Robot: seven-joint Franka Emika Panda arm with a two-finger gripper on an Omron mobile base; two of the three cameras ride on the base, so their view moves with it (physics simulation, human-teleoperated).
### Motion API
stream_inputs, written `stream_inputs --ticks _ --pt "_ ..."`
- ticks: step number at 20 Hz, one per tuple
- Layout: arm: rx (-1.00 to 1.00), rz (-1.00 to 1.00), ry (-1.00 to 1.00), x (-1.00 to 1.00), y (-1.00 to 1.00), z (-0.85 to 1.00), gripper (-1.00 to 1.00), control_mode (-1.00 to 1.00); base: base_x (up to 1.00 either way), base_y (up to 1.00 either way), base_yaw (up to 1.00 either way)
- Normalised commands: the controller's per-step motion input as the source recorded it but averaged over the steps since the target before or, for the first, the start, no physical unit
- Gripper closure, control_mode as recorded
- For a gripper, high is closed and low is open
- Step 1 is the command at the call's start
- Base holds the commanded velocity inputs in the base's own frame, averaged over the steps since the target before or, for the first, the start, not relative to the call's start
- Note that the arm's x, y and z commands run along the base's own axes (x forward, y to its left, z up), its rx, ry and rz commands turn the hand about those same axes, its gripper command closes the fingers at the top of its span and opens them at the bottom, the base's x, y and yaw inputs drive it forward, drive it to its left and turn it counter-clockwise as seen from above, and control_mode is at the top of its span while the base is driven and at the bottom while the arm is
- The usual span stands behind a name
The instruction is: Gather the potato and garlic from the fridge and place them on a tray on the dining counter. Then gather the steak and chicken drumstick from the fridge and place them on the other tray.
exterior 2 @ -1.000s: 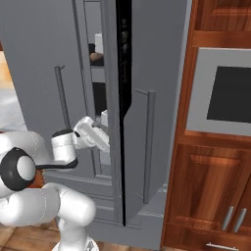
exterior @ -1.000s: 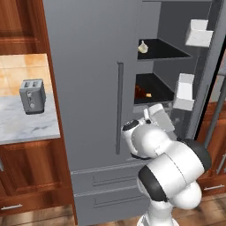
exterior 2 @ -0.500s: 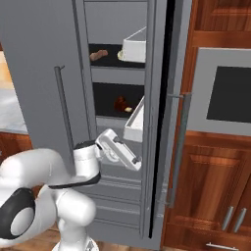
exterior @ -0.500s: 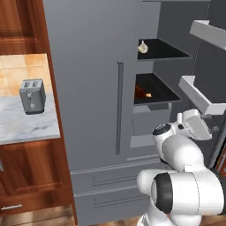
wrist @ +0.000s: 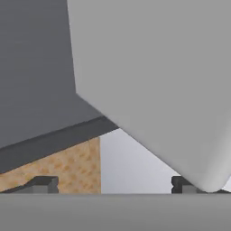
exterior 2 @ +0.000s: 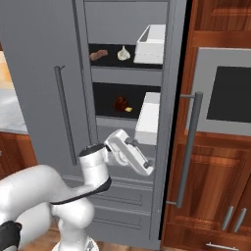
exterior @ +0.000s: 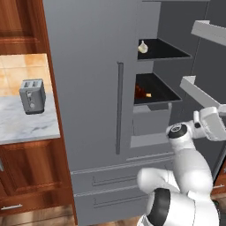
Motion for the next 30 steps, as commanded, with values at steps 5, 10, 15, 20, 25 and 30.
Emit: stream_inputs --ticks 5,10,15,20,25,30 --pt "-0.14 0.01 0.0 -1.0 0.81 -0.41 -1.0 -1.0 0.0 0.0 0.0" --pt "-0.16 0.24 0.04 -0.89 1.0 -0.35 -1.0 -1.0 0.0 0.0 0.0" --pt "-0.08 0.47 0.16 -0.53 1.0 -0.25 -1.0 -1.0 0.0 0.0 0.0" --pt "-0.02 0.48 0.18 -0.44 1.0 -0.36 -1.0 -1.0 0.0 0.0 0.0" --pt "0.0 0.55 0.24 0.03 0.87 -0.41 -1.0 -1.0 0.0 0.0 0.0" --pt "0.06 0.41 0.15 0.08 0.27 0.0 -1.0 -1.0 0.0 0.0 0.0"
